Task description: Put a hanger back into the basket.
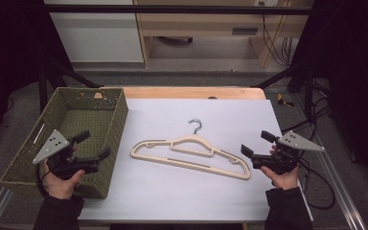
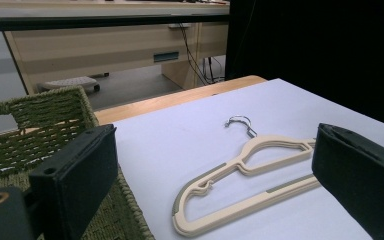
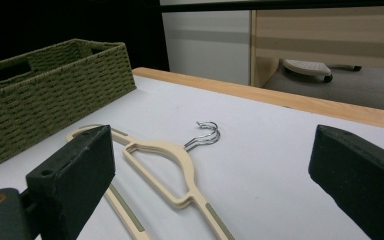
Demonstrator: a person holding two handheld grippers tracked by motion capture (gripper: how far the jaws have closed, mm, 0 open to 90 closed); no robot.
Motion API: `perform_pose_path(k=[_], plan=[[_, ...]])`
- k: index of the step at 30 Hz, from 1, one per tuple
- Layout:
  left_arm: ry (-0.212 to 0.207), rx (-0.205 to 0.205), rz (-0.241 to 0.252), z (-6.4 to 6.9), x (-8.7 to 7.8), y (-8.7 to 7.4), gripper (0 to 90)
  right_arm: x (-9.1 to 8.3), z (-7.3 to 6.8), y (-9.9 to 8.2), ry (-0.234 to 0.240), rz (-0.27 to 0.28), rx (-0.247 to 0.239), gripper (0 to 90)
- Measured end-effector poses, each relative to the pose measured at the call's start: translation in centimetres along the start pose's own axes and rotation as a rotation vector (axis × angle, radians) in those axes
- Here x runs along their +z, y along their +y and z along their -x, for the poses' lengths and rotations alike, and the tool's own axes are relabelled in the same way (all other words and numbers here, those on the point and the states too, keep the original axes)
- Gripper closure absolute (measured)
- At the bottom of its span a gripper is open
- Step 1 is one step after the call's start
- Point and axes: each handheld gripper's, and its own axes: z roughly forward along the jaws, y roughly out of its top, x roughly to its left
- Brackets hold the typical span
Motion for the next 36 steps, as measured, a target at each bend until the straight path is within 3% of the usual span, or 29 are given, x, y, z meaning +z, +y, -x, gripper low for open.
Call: perform_pose_path(k=[9, 13, 14, 15, 18, 21, 24, 25, 28, 36], plan=[[0.004, 0.006, -0.017, -0.4, 0.0, -0.2, 4.1, 1.4, 0.0, 0.1, 0.002, -0.058, -0.020, 6.6], [0.010, 0.007, -0.027, -0.5, 0.1, -0.2, 3.8, 3.0, -0.1, 0.3, 0.012, -0.114, -0.040, 8.2], [0.013, 0.013, -0.032, -0.5, 0.1, -0.3, 3.7, 4.0, -0.2, 0.1, 0.015, -0.160, -0.065, 8.4], [0.013, 0.013, -0.032, -0.5, 0.1, -0.3, 3.7, 4.0, -0.2, 0.1, 0.015, -0.160, -0.065, 8.4], [0.016, 0.012, -0.035, -0.6, 0.2, -0.3, 3.7, 5.7, -0.2, -0.2, -0.006, -0.213, -0.093, 10.0], [0.016, 0.013, -0.035, -0.6, 0.2, -0.3, 3.7, 6.5, -0.2, -0.3, 0.007, -0.235, -0.098, 12.1], [0.015, 0.018, -0.040, -0.5, 0.2, -0.3, 3.7, 8.3, -0.1, -0.8, 0.024, -0.300, -0.132, 15.4], [0.015, 0.018, -0.040, -0.5, 0.2, -0.3, 3.7, 8.3, -0.1, -0.8, 0.024, -0.300, -0.132, 15.4], [0.011, 0.020, -0.048, -0.5, 0.3, -0.3, 3.7, 10.0, -0.1, -1.5, 0.042, -0.368, -0.141, 18.4], [0.010, 0.027, -0.058, -0.4, 0.6, -0.4, 3.7, 12.6, -0.3, -2.2, 0.052, -0.408, -0.137, 26.8]])
